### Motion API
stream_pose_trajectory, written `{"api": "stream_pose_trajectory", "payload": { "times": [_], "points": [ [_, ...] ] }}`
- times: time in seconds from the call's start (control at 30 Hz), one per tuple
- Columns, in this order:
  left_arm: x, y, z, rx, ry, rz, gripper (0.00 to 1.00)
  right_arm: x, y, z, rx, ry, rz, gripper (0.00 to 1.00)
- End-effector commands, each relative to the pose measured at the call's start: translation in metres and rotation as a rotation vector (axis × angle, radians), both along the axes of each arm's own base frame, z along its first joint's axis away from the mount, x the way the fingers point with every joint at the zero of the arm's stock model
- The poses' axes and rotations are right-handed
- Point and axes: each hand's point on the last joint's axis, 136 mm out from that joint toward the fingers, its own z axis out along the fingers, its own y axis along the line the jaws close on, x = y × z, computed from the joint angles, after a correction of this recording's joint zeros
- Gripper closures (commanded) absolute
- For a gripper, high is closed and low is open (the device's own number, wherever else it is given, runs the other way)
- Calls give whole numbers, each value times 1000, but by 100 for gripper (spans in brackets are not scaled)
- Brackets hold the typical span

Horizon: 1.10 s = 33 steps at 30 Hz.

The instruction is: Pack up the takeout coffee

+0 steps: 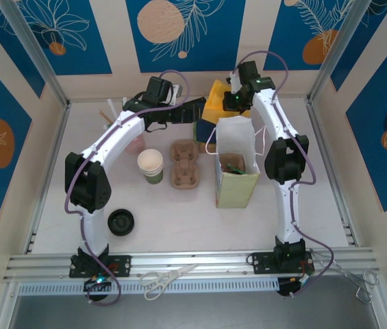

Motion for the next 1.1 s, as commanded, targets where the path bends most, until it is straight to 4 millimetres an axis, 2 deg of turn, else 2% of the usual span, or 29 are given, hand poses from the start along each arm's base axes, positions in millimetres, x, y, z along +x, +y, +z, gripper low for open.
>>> {"api": "stream_pose_trajectory", "payload": {
  "times": [0.0,0.33,0.67,0.87,1.07],
  "points": [
    [-6,8,20,-33,-10,6,0,-6,-8,62,85,-81,-41,100],
    [-20,12,46,-56,-32,14,0,-16,-49,122,139,-159,-174,100],
    [-60,24,74,-52,-73,68,0,-43,-80,177,173,-245,-254,100],
    [-90,22,88,-44,-109,69,0,-71,-79,210,220,-293,-257,100],
    [-105,23,94,-59,-119,46,0,-119,-66,239,222,-387,-199,100]
  ]
}}
